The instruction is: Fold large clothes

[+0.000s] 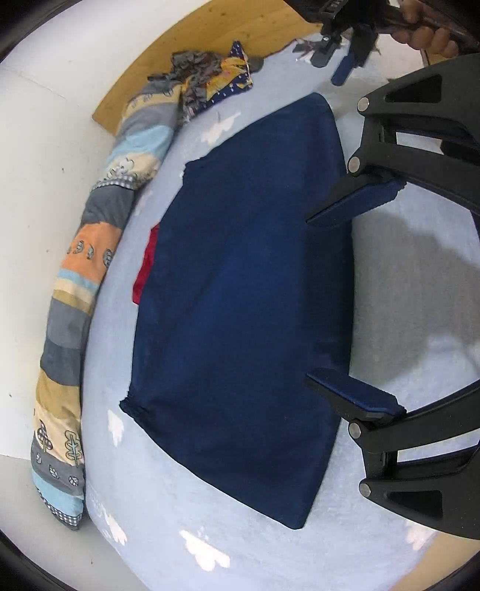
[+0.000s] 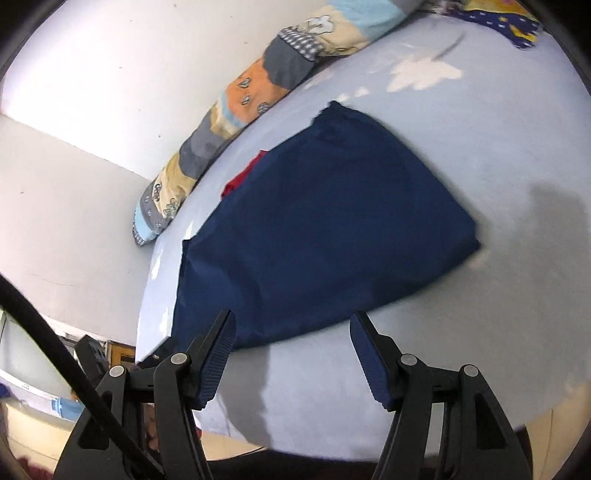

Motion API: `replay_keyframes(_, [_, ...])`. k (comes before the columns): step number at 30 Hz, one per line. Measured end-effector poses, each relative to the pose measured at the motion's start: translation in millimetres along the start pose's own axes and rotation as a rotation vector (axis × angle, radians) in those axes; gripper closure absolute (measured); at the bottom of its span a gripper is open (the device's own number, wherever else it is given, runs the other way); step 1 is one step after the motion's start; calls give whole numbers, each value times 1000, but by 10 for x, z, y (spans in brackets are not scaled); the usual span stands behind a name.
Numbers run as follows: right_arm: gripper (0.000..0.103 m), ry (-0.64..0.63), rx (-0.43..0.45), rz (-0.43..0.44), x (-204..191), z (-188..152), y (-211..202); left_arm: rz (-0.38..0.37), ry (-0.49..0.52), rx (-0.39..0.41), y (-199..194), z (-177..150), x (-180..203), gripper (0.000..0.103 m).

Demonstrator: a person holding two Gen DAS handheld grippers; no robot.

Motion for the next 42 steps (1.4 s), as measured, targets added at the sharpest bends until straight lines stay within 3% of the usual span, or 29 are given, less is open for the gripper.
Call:
replay_keyframes(2, [33, 72, 19, 24, 129, 21, -62, 20, -10, -8, 102, 67, -74, 23])
replay_keyframes(8, [32, 153, -41, 30, 228, 136, 217, 103, -11, -17, 339, 194, -335, 23])
replay_keyframes(12, [31, 179, -16, -47, 404, 169, 315, 237, 89, 131, 114, 241, -451, 23])
replay_keyframes(14, [31, 250, -13, 9, 550, 144, 333, 249, 144, 197, -38, 253, -428, 23])
replay_keyframes(17, [31, 298, 25, -41, 790, 117, 237, 219, 159, 222, -158, 257, -364, 20])
replay_keyframes(20, [31, 332, 13, 3, 866, 156, 238, 144, 110, 190, -145, 273, -277, 20])
replay_keyframes(25, [30, 255, 18, -59, 845, 370, 288, 71, 99, 162, -149, 282, -72, 20])
replay_keyframes(29, [30, 382, 6, 21, 1114, 422, 506, 88, 106, 162, -144, 295, -18, 20])
replay_keyframes(33, [30, 389, 42, 98, 1097, 633, 539, 51, 49, 116, -21, 311, 29, 20])
replay_keyframes(37, [37, 315, 72, 203, 908, 800, 494, 18, 17, 106, 24, 322, 113, 20])
replay_keyframes(39, [37, 255, 46, 152, 927, 805, 573, 25, 28, 114, 28, 329, 160, 20])
replay_keyframes(42, [53, 311, 12, 113, 1109, 738, 759, 41, 47, 99, 101, 317, 212, 20])
Point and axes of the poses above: each gripper's, at about its wrist camera, not at the fingertips, and y roughly the way its jaws point, x to its right, z to its top, the point moved 6 cm from there along y, roughly the way its jaws point, and after that the axes turned 3 degrees about -x, right-handed, at the moved point
